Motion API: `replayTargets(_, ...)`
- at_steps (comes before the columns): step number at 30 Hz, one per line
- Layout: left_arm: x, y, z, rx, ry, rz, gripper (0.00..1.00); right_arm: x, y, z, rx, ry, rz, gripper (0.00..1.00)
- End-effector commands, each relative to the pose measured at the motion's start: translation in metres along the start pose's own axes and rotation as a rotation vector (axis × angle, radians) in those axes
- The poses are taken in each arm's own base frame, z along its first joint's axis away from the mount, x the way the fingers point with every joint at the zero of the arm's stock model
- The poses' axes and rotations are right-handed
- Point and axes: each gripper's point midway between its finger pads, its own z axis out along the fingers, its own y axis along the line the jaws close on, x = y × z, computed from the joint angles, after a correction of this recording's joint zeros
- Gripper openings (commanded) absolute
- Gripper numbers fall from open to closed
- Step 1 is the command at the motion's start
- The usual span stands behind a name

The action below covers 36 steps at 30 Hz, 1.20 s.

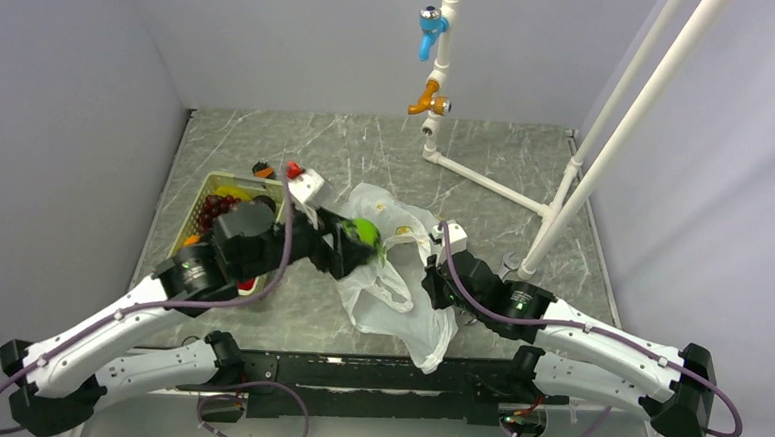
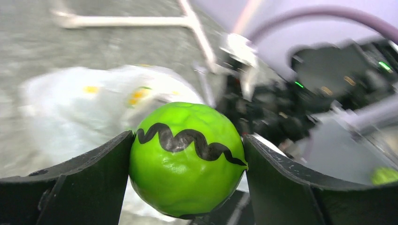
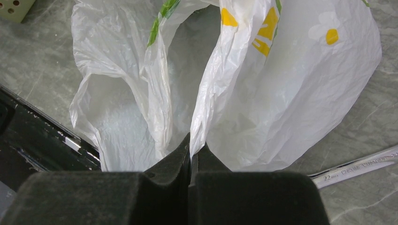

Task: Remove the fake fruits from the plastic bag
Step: Place the fake fruit in the bin.

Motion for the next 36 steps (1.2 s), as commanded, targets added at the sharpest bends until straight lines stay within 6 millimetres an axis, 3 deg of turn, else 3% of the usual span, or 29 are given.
replayTargets(1, -0.027, 0.095, -0.042, -0.478, 0.013, 0.068, 0.28, -0.022, 0.005, -0.008, -0.01, -0.054, 0.027, 0.0)
replayTargets(4, -0.048, 0.155, -0.075, -0.751, -0.008, 0.068, 0.23, -0.023, 0.006, -0.01, -0.014, -0.054, 0.032, 0.0)
replayTargets(6, -0.057, 0.195, -0.097, -0.927, -0.021, 0.056, 0.11, -0.023, 0.006, -0.011, -0.015, -0.053, 0.036, 0.0)
replayTargets(8, -0.061, 0.233, -0.114, -1.048, -0.009, 0.058, 0.07, -0.023, 0.005, -0.011, -0.012, -0.049, 0.038, 0.0)
replayTargets(11, -0.045, 0.285, -0.132, -1.182, 0.078, -0.003, 0.01, -0.023, 0.005, -0.012, -0.01, -0.048, 0.045, 0.0)
replayTargets(14, -0.012, 0.324, -0.125, -1.18, 0.14, -0.059, 0.0, -0.022, 0.005, -0.011, -0.007, -0.042, 0.049, 0.0)
replayTargets(16, 0.002, 0.338, -0.116, -1.103, 0.133, -0.144, 0.0, -0.022, 0.006, -0.009, -0.003, -0.033, 0.044, 0.0)
replayTargets(21, 0.002, 0.35, -0.093, -0.952, 0.09, -0.206, 0.02, -0.024, 0.008, -0.003, 0.004, -0.023, 0.028, 0.0)
replayTargets(26, 0.034, 0.382, -0.088, -0.945, 0.211, -0.331, 0.11, -0.027, 0.015, 0.003, -0.009, -0.017, 0.027, 0.0)
replayTargets(29, 0.044, 0.384, -0.077, -0.878, 0.24, -0.369, 0.25, -0.027, 0.019, 0.005, -0.03, -0.02, 0.037, 0.0)
replayTargets(33, 0.049, 0.387, -0.08, -0.901, 0.251, -0.373, 0.54, -0.023, 0.022, 0.005, -0.048, -0.014, 0.049, 0.0)
replayTargets(36, 0.054, 0.39, -0.081, -0.907, 0.272, -0.377, 0.62, -0.022, 0.021, 0.003, -0.051, -0.013, 0.049, 0.0)
